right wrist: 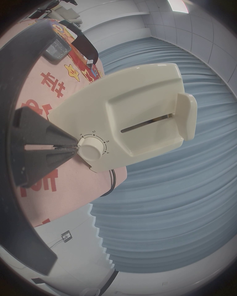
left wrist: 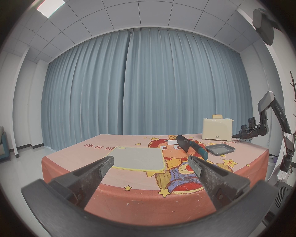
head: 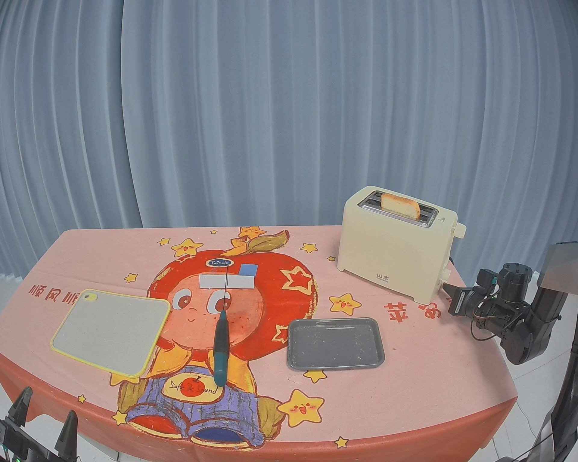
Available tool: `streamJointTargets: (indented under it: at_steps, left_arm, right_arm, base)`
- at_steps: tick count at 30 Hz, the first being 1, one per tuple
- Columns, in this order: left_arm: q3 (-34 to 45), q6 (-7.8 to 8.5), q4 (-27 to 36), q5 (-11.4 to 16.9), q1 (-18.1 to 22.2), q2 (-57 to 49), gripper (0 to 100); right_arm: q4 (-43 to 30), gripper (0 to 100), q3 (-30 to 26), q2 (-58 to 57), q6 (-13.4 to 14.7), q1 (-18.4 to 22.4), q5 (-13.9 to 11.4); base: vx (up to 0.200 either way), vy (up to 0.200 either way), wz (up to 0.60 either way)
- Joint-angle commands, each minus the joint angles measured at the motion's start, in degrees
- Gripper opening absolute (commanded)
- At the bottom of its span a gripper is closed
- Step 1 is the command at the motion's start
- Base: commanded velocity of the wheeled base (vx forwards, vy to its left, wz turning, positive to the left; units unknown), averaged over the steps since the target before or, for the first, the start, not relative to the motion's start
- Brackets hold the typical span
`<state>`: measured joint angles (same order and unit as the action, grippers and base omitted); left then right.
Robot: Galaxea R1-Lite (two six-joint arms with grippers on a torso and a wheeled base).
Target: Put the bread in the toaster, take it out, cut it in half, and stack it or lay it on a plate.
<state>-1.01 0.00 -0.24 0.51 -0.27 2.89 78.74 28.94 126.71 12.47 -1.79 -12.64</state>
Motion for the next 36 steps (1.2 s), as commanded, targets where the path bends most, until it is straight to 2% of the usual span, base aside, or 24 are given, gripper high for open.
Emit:
streamJointTargets:
  at_steps: [1, 36]
  left_arm:
    - [1.01, 0.0, -0.02, 0.02, 0.0, 0.01, 100]
    - [1.01, 0.0, -0.02, -0.07, 0.0, 0.01, 100]
  right_arm:
    - [0.01, 0, -0.02, -0.32, 0.01, -0.05, -0.01]
    - [0.01, 0, -1.69, -0.94, -0.17, -0.93, 0.16]
  base:
    - [0.0, 0.0, 0.0]
    - [0.0, 0.0, 0.0]
